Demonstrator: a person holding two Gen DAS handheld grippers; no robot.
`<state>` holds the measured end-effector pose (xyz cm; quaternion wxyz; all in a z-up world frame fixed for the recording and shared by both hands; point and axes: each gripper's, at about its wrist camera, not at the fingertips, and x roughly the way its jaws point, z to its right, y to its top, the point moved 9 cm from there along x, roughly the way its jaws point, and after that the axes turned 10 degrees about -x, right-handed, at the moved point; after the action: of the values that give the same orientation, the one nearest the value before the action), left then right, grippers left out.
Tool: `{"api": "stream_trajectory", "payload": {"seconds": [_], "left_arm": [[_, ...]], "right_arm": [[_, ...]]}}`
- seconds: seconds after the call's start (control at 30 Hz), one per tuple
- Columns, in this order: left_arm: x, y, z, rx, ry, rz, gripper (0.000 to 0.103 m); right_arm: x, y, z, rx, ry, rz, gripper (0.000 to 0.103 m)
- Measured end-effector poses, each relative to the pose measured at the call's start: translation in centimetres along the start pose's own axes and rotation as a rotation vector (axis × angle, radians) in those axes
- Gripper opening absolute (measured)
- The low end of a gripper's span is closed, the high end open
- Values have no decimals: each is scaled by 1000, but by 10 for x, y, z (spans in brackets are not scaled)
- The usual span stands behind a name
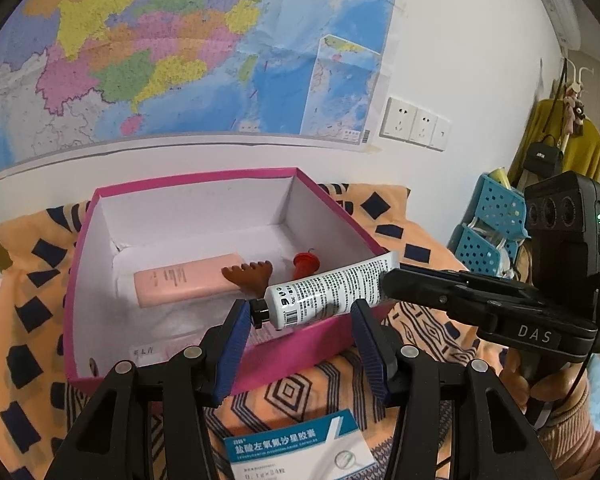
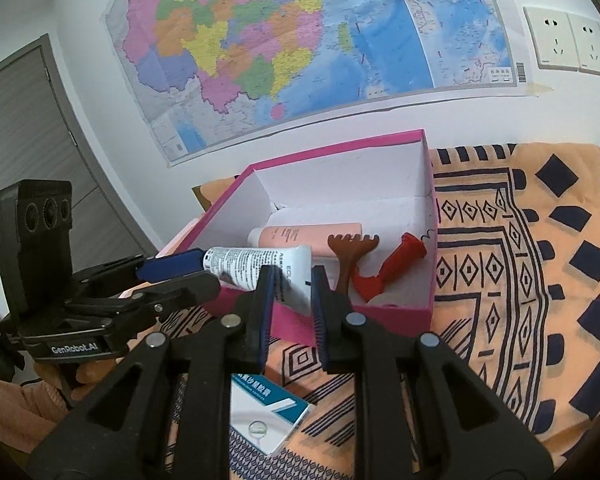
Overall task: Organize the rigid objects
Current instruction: 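Lift the white ointment tube with the right gripper over the magenta box, then lower the ointment tube into the magenta box and open the right gripper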
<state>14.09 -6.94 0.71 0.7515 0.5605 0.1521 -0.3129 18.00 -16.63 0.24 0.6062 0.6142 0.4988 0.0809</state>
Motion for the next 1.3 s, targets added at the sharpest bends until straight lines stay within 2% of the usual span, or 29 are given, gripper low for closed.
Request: {"api": "stream_trajectory", "payload": {"seconds": [1.3], "left_arm": [[48, 3, -13, -45, 33, -87, 52]], "right_arm": [[31, -3, 28, 6, -59, -82, 21]]}}
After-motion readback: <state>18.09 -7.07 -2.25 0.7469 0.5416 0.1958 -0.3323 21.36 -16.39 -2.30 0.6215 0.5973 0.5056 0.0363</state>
